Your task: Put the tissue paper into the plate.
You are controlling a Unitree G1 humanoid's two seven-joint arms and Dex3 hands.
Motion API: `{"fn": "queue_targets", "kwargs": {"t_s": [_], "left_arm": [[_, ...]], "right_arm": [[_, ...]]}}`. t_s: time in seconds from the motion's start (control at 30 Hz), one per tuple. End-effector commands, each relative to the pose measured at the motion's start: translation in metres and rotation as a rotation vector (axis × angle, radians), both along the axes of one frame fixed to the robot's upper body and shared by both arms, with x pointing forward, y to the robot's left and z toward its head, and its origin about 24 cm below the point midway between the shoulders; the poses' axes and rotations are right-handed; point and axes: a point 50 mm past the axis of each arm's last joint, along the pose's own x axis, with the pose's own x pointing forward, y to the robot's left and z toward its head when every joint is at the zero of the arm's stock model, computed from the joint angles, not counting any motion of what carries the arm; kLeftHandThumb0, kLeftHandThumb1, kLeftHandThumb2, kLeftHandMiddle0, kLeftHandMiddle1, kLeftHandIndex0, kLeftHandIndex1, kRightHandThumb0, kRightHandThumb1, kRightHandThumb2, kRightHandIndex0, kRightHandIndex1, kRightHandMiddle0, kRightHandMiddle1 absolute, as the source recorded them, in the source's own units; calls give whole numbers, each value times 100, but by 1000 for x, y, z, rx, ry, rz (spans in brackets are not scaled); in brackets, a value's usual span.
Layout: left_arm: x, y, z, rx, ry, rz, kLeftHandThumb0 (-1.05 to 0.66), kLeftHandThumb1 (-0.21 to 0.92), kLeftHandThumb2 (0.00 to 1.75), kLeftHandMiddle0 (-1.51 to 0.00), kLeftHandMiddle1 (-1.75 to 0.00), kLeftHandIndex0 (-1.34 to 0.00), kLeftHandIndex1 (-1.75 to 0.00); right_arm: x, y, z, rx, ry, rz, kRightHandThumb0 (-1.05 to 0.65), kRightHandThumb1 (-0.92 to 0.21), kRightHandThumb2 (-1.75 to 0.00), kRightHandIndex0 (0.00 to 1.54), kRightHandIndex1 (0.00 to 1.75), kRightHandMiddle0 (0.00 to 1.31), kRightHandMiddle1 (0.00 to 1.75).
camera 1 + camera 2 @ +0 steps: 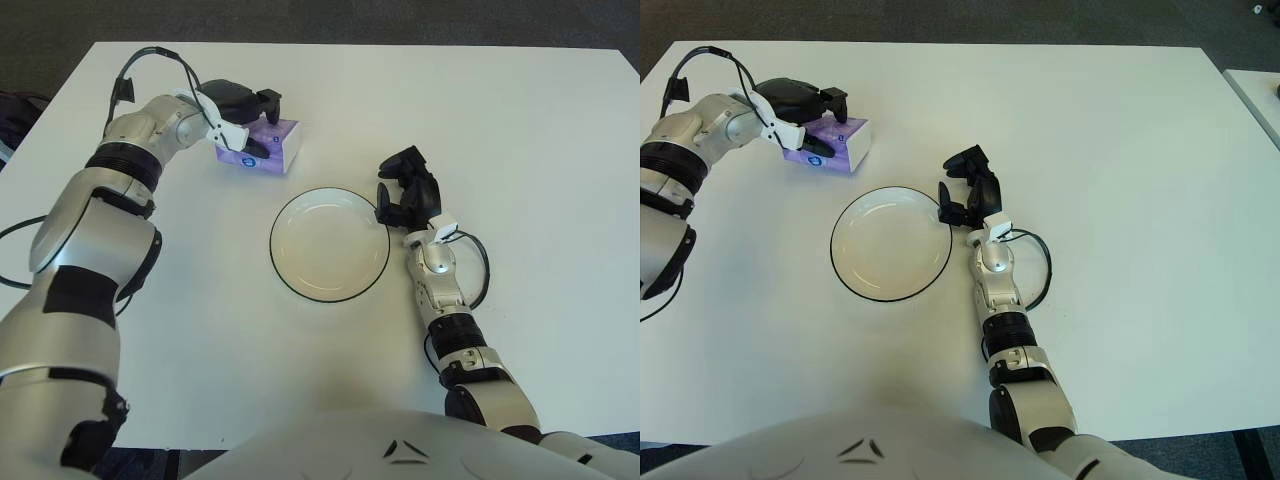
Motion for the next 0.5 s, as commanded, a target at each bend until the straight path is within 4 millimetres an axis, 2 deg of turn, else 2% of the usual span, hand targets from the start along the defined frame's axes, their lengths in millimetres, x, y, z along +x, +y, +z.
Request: {"fn": "queue_targets", "kwargs": {"t_s": [0.0,0.37,0.47], "left_arm": [[-2,11,-7,57,-1,20,-73,92,34,-46,-112,-18,-135],[-4,13,-12,77,-28,-5,-70,92,33,-46,-125,-18,-139],[-6,13,-13,83,-57,-27,-69,92,32,-42,-118,-17,-141]], "right_arm": [[-24,-9,-53,19,220,-29,-1,-40,-118,61,170,39,161],[-25,-10,-55,19,229,-24,-1,-41,-116,61,168,38,162],[-25,-10,-55,17,233,-27,-1,-40,-117,61,169,38,161]]}}
